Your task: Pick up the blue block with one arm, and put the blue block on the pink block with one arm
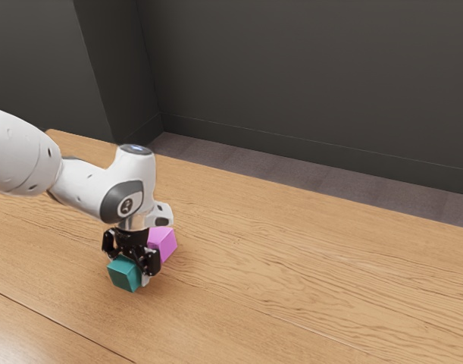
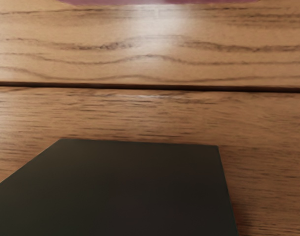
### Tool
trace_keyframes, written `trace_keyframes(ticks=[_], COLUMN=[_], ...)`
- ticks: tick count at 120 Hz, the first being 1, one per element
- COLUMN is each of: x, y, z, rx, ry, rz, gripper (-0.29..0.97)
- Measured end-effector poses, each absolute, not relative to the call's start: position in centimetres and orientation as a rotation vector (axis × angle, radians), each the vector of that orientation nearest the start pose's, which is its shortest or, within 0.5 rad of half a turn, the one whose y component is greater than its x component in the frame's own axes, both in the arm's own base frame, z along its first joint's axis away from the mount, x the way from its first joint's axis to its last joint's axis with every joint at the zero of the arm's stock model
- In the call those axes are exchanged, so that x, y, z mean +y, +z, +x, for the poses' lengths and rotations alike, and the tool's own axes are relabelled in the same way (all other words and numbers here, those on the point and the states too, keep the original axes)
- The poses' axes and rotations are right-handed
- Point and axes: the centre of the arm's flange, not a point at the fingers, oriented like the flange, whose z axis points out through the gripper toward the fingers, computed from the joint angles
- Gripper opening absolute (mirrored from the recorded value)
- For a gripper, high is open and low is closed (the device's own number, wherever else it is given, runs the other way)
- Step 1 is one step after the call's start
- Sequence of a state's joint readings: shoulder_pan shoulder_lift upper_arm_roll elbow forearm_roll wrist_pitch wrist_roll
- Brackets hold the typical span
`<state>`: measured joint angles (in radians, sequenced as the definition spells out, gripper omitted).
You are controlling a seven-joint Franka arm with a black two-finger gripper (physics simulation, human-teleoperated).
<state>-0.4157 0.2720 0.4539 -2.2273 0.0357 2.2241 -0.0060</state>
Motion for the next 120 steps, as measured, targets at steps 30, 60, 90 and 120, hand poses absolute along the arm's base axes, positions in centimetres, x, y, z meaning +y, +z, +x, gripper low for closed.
trace_keyframes(ticks=[30,60,90,120], x=[2.8,2.3,0.9,2.8], y=[23.7,25.8,31.2,34.7], z=[51.8,53.3,56.1,60.3], rx=[-0.097,-0.085,-0.027,-0.041], ry=[0.382,0.304,0.171,0.114], rz=[-3.001,-3.017,-3.037,-2.996], gripper=[0.62,0.41,0.39,0.35])
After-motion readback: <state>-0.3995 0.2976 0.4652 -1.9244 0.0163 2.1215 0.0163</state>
